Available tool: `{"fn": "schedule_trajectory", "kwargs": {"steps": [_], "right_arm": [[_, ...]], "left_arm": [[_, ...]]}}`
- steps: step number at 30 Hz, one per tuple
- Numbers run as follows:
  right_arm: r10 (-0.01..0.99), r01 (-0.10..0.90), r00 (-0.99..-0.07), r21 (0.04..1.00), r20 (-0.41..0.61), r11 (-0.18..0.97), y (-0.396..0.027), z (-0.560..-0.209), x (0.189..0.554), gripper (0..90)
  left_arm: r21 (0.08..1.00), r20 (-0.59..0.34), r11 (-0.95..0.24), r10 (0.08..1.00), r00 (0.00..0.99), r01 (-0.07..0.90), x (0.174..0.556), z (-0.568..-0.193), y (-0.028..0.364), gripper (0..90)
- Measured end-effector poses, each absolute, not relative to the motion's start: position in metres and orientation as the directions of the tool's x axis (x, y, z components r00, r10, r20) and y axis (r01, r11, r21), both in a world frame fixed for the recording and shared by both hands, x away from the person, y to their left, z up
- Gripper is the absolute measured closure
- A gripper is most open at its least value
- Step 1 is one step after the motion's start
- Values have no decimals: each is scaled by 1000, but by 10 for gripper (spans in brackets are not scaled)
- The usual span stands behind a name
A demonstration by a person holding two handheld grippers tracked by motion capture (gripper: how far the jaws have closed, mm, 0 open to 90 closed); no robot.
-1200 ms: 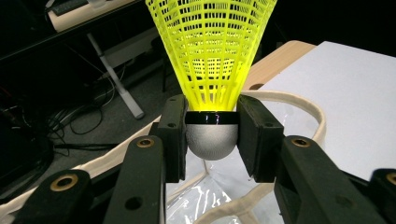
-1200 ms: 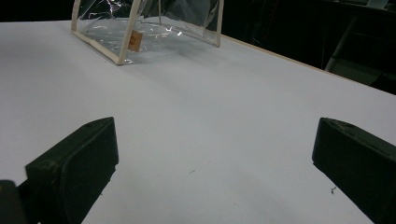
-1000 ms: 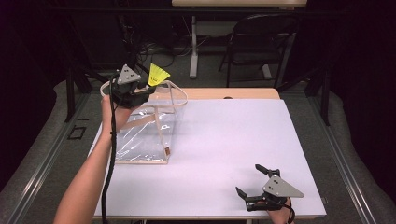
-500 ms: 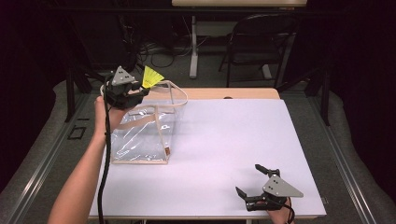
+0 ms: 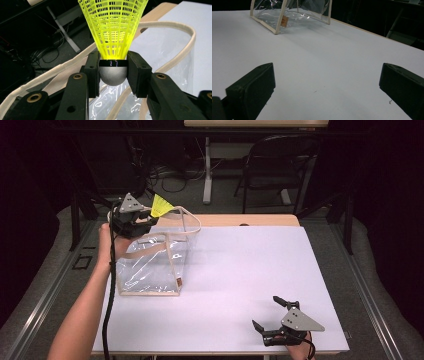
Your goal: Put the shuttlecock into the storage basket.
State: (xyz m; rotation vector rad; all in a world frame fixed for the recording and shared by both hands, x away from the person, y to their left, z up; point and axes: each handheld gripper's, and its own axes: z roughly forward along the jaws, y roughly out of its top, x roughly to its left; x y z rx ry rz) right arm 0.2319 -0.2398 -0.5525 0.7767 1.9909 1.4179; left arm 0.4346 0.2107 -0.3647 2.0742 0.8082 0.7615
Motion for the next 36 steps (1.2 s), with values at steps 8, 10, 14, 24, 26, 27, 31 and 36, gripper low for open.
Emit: {"fn": "schedule_trajectory", "kwargs": {"steps": [8,10,14,24,26,27,31,36], "right_arm": [[733,131,-670,954,-116,271,-240,-553,232,0],[734,131,-669,954,-116,271,-240,-553,232,0],[733,131,-670,954,-117,271,-240,-553,232,0],[733,131,-670,953,-117,272,-240,-553,232,0],[733,131,-670,953,-117,272,-240,-553,232,0],[733,131,-670,953,-117,272,-240,-553,232,0],[734,131,-669,953,-118,272,-240,-553,232,0],[733,131,-670,953,-117,272,-240,-553,232,0]], "left_arm": [[795,252,-532,727,639,292,437,-369,211,648],[781,265,-552,715,647,290,438,-370,211,648],[773,275,-565,708,651,288,439,-372,212,648],[761,279,-578,700,657,294,441,-376,213,648],[756,283,-584,699,657,295,442,-377,213,647],[757,280,-583,699,658,296,442,-378,213,647],[751,280,-588,695,662,300,443,-378,213,647],[746,278,-591,694,665,305,444,-380,213,647]]}}
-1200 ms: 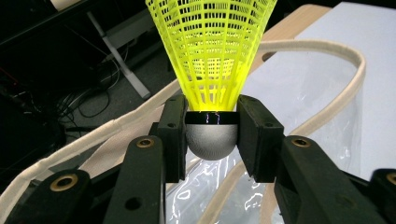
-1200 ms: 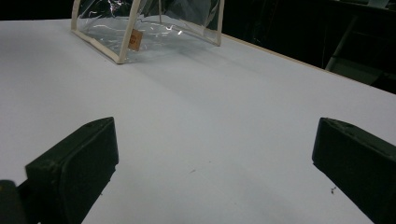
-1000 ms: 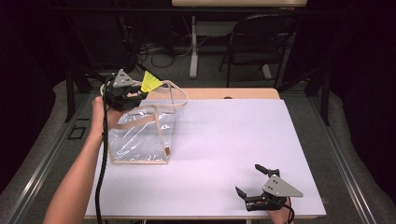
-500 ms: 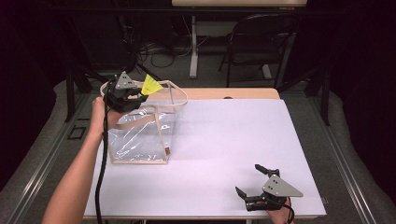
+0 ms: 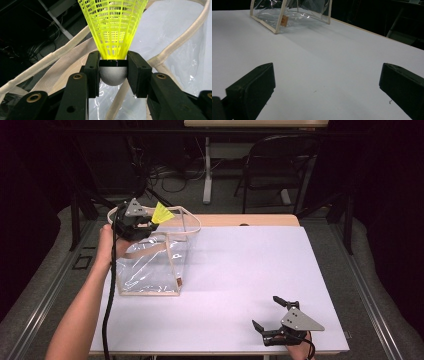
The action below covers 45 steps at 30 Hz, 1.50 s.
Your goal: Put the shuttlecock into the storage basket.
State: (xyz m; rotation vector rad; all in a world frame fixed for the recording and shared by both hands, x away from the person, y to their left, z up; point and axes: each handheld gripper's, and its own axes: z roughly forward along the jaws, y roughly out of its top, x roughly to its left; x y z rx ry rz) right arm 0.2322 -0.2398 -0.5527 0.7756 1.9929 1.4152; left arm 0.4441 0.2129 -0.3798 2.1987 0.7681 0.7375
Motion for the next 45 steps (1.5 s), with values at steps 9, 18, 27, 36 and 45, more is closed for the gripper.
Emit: {"fn": "schedule_trajectory", "kwargs": {"steps": [9,18,27,36,45], "right_arm": [[733,131,-670,953,-117,272,-240,-553,232,0],[733,131,-670,953,-118,273,-240,-553,232,0],[732,131,-671,953,-118,274,-240,-553,232,0],[732,132,-671,953,-117,273,-240,-553,232,0],[731,130,-672,953,-119,274,-240,-553,232,0]], "left_arm": [[731,284,-606,688,668,314,445,-381,212,645],[711,306,-628,682,664,317,447,-382,212,644],[693,313,-643,676,667,326,449,-384,212,641],[686,305,-642,681,665,343,450,-385,213,616],[711,279,-609,704,654,353,446,-385,213,331]]}}
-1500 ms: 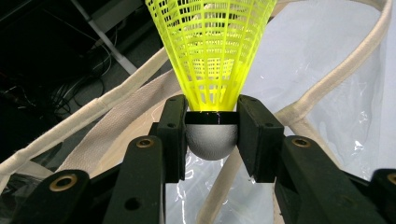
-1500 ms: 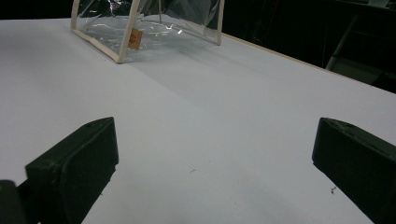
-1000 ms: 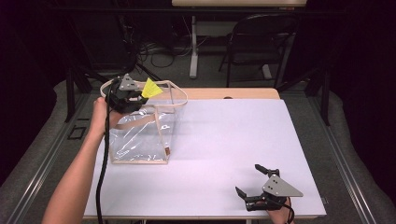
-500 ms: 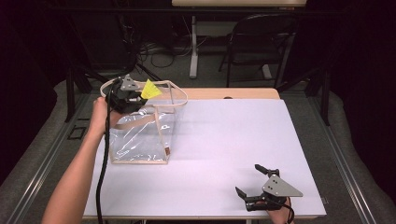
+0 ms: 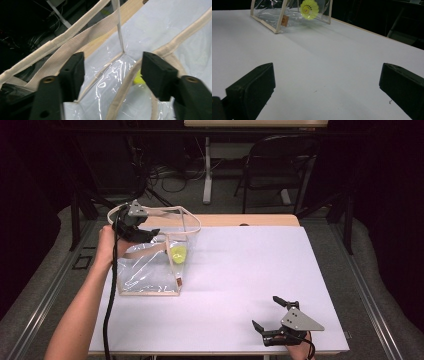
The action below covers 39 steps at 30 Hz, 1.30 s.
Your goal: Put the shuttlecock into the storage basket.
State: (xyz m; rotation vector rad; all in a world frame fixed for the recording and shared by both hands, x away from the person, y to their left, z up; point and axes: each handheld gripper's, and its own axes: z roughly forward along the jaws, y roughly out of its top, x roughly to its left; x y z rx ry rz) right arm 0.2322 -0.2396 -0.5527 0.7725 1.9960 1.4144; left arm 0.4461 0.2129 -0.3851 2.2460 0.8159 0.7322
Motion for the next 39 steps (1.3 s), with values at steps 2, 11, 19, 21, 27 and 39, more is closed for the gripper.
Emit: {"fn": "schedule_trajectory", "kwargs": {"steps": [2,11,19,21,27,39], "right_arm": [[732,130,-671,953,-119,275,-240,-553,232,0],[731,129,-672,953,-119,274,-239,-552,232,0],[729,127,-674,954,-119,272,-239,-552,232,0],[729,127,-674,953,-119,274,-238,-552,232,0],[730,127,-673,954,-118,271,-239,-552,232,0],[730,129,-673,952,-121,277,-238,-553,232,0]], "left_arm": [[720,273,-602,704,655,347,443,-386,211,225],[760,273,-573,710,649,307,426,-387,206,116],[797,265,-539,717,644,272,407,-388,206,29],[802,270,-537,717,643,262,401,-389,206,10],[826,260,-512,720,644,238,387,-393,206,1],[852,258,-485,715,650,195,361,-399,206,1]]}}
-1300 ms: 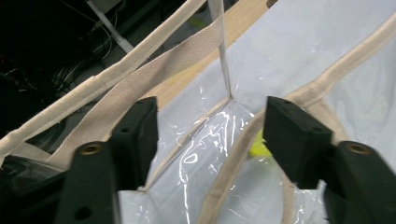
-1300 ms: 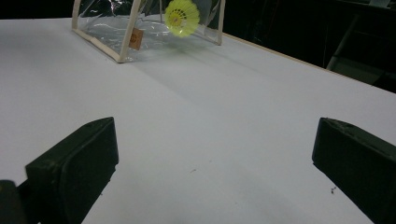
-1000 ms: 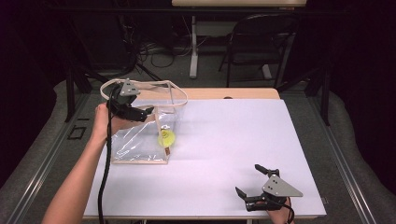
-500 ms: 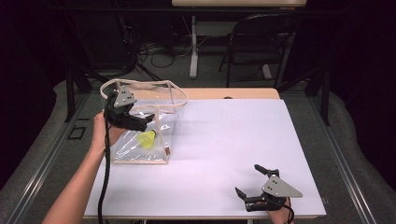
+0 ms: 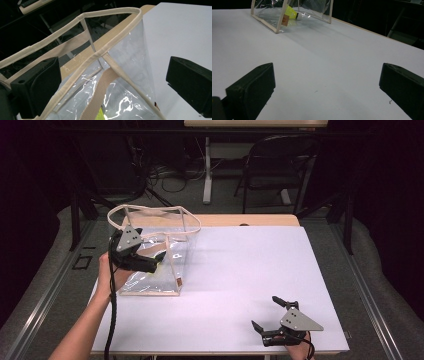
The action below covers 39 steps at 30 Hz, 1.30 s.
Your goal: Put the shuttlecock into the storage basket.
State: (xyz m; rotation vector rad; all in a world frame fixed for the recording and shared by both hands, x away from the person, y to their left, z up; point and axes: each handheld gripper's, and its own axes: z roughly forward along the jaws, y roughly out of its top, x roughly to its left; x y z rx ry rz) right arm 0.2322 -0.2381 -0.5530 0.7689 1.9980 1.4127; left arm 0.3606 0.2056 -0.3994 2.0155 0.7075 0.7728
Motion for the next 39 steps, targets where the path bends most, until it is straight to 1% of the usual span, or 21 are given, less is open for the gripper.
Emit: {"fn": "schedule_trajectory", "kwargs": {"steps": [8,14,29,39], "right_arm": [[728,124,-674,953,-124,277,-238,-553,232,0],[727,123,-675,952,-127,280,-238,-552,232,0],[728,122,-673,951,-130,283,-238,-552,231,0],[728,122,-673,951,-132,285,-237,-552,232,0]], "left_arm": [[868,259,-467,718,646,170,343,-407,206,0],[887,243,-434,730,638,159,330,-412,210,1],[914,218,-382,747,629,137,294,-436,217,0],[922,176,-350,761,624,167,282,-461,224,0]]}}
